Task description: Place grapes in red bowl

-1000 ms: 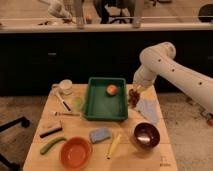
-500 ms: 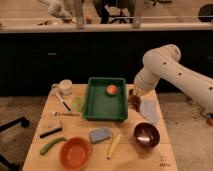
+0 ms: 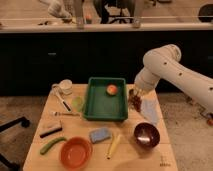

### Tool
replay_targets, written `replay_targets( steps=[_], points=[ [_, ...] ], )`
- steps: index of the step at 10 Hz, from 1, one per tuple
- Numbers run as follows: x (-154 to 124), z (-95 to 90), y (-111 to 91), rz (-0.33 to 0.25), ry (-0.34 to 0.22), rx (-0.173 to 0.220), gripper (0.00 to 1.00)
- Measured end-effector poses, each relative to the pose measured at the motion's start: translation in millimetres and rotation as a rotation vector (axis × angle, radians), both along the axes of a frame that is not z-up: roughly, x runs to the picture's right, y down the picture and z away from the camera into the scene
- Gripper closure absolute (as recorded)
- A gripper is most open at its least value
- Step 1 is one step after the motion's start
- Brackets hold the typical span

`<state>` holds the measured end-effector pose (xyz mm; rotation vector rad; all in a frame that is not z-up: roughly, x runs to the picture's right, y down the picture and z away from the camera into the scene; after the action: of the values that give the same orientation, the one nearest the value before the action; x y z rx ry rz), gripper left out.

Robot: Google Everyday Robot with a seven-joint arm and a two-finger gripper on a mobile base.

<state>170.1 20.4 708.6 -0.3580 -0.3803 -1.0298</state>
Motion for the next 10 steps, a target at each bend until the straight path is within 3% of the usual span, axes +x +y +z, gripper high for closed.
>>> replay_targets(
  steps=[3, 10],
  points=[
    [-17, -15.9, 6, -0.052, -0.054, 0.027, 1.0],
    [-81, -75.4, 47, -0.192, -0.22, 0.065, 1.0]
  ],
)
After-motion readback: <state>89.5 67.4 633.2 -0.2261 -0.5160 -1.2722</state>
